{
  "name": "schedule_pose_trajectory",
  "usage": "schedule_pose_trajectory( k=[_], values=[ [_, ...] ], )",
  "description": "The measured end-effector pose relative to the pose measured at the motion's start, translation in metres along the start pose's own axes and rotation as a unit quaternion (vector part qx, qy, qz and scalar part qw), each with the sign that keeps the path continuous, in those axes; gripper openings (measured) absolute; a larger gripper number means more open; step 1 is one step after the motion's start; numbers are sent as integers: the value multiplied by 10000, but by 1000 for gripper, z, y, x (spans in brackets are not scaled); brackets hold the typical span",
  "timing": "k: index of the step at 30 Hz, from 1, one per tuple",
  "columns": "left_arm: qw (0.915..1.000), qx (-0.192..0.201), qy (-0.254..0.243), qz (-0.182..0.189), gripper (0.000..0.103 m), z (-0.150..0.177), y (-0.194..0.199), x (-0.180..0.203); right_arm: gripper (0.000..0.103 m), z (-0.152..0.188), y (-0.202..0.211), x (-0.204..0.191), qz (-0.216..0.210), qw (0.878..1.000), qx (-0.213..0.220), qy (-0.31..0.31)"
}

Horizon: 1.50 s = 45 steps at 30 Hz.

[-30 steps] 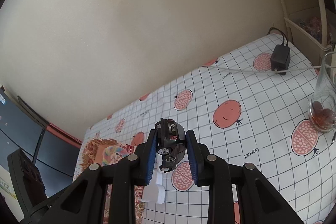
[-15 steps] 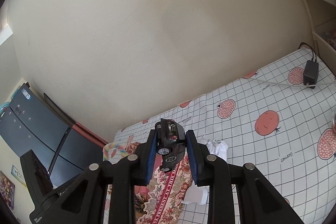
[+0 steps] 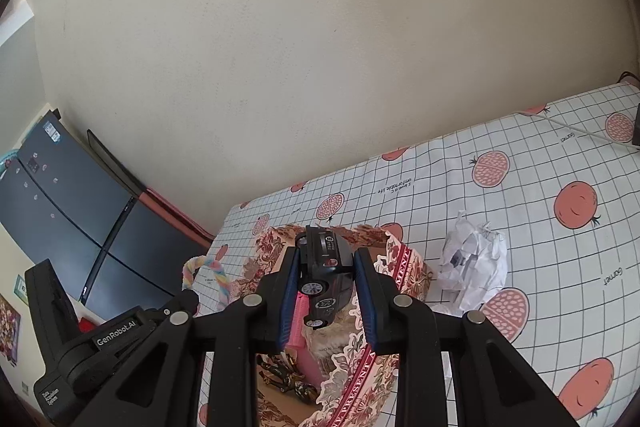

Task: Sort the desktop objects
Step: 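Lift the bracelet and toy car and carry both over the pink box, then open both grippers to drop the bracelet and car into the box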

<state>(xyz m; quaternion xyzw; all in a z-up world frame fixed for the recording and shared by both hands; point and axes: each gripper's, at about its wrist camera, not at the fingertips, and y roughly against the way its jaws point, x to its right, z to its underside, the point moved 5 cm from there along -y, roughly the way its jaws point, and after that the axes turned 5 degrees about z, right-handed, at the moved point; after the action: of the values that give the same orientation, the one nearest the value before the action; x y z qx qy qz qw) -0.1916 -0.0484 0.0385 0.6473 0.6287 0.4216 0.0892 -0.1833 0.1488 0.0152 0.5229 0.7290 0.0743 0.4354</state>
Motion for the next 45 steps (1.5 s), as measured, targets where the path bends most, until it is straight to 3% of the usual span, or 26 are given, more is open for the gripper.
schedule_pose_trajectory(
  k=[19, 41, 45],
  values=[
    [9971, -464, 494, -350, 8, 13, -36, -41, 30, 29, -41, -20, 97, 9989, -384, 265],
    [9944, -757, 622, -386, 9, 24, -54, -48, 33, 48, -72, -37, 548, 9921, -605, 955],
    [9938, -805, 665, -394, 20, 25, -55, -50, 49, 50, -75, -38, 566, 9911, -657, 1009]
  ],
)
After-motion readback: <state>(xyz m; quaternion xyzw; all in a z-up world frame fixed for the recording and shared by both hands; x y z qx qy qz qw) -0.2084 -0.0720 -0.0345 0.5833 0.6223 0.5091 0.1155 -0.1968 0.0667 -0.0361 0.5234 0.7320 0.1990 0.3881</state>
